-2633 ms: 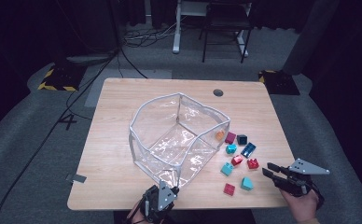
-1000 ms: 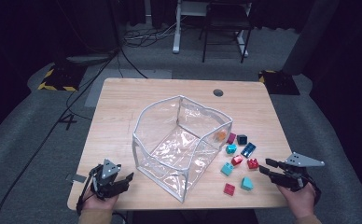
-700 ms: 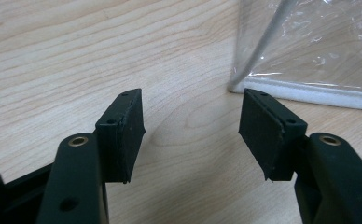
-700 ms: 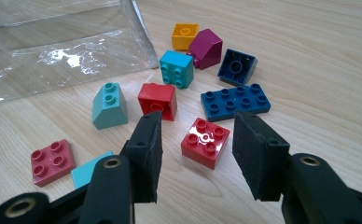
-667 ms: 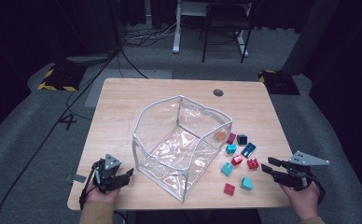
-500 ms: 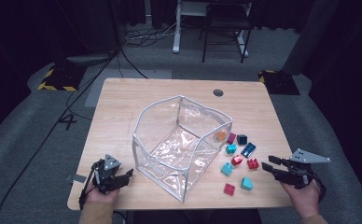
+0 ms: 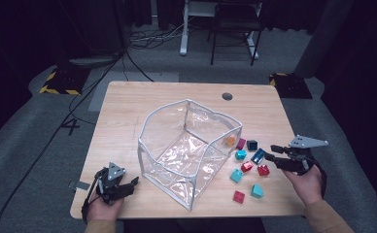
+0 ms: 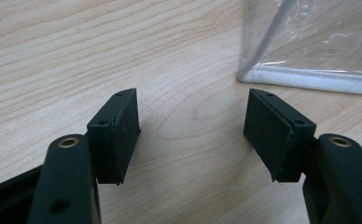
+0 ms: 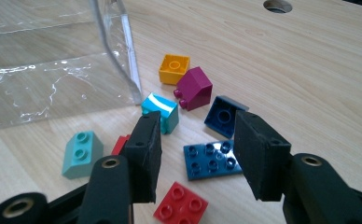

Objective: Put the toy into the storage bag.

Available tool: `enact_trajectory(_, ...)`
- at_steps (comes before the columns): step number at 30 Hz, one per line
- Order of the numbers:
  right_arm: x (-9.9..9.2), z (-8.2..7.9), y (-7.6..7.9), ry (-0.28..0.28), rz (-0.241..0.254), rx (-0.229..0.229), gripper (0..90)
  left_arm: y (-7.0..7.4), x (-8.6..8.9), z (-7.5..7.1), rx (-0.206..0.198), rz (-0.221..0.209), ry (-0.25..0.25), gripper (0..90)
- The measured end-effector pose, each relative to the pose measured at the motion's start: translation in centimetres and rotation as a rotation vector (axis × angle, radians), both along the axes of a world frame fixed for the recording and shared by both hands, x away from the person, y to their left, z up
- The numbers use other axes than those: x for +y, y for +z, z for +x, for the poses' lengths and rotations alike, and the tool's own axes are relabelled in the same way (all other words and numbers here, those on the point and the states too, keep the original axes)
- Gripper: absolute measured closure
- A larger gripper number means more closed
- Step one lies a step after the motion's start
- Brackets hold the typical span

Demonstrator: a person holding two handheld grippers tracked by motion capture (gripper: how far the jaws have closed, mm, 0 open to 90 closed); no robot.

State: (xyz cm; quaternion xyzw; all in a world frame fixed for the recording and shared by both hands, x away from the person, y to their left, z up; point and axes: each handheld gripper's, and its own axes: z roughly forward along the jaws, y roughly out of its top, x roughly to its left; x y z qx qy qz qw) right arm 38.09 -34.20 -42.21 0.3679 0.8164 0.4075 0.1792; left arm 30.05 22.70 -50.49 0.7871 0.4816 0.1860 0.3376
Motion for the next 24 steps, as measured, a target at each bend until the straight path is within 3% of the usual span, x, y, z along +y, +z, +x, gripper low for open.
enact_trajectory(5,0.8,1.6,0.2,-0.006,-0.014,0.004,52.5,0.0,0.3,0.4,0.003,0.001,0.008,35.8)
enact_trajectory(13,1.8,4.4,-0.4,-0.003,-0.013,0.061,52.5,0.0,0.5,0.8,0.001,0.000,0.024,35.6)
enact_trajectory(16,2.8,5.7,-0.8,0.011,0.001,0.094,52.3,0.0,0.5,0.8,0.001,0.001,0.024,35.6)
enact_trajectory(24,4.9,7.7,-1.1,0.042,-0.020,0.117,50.4,0.0,0.5,0.8,0.001,0.001,0.025,35.5)
